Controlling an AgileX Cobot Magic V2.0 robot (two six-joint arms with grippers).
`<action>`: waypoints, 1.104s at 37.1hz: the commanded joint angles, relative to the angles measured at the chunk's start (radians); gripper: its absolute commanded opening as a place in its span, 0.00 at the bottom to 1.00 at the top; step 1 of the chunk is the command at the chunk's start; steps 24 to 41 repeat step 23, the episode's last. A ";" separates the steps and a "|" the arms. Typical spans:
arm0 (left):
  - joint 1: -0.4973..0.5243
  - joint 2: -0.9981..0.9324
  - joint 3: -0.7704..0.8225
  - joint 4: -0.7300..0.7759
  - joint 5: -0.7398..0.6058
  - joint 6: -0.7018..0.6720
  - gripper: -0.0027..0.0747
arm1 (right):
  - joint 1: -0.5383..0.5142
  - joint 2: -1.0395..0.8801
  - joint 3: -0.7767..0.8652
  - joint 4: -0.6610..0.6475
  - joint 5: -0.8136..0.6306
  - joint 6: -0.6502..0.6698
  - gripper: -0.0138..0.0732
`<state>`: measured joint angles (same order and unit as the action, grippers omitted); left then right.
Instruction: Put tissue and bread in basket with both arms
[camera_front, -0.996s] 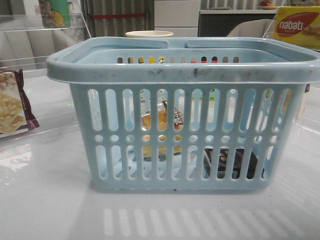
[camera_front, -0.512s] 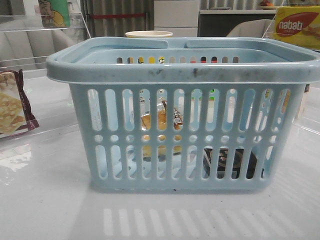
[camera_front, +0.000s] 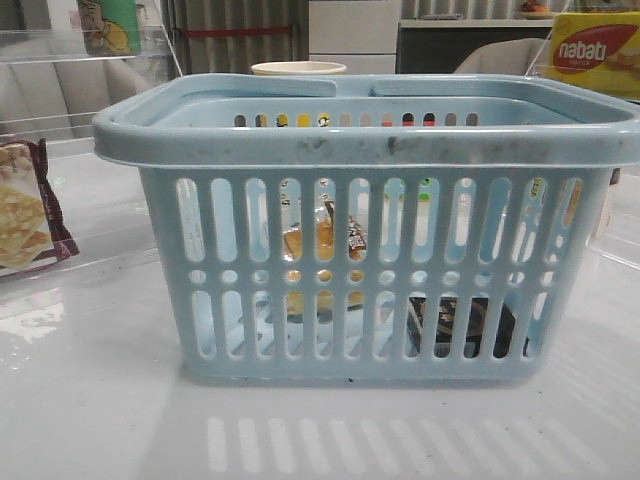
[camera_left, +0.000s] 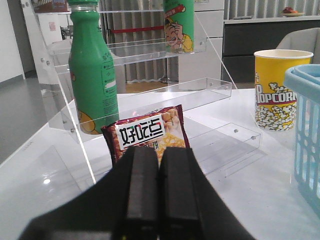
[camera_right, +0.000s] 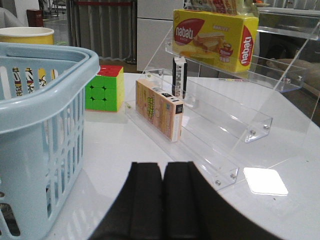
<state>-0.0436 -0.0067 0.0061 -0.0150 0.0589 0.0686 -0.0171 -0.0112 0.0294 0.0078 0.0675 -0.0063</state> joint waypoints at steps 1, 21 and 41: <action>0.003 -0.016 0.001 -0.007 -0.093 -0.004 0.15 | -0.007 -0.017 0.000 0.000 -0.123 -0.013 0.22; 0.003 -0.016 0.001 -0.007 -0.093 -0.004 0.15 | -0.007 -0.017 0.000 0.000 -0.162 -0.013 0.22; 0.003 -0.016 0.001 -0.007 -0.093 -0.004 0.15 | -0.007 -0.017 0.000 0.000 -0.162 -0.013 0.22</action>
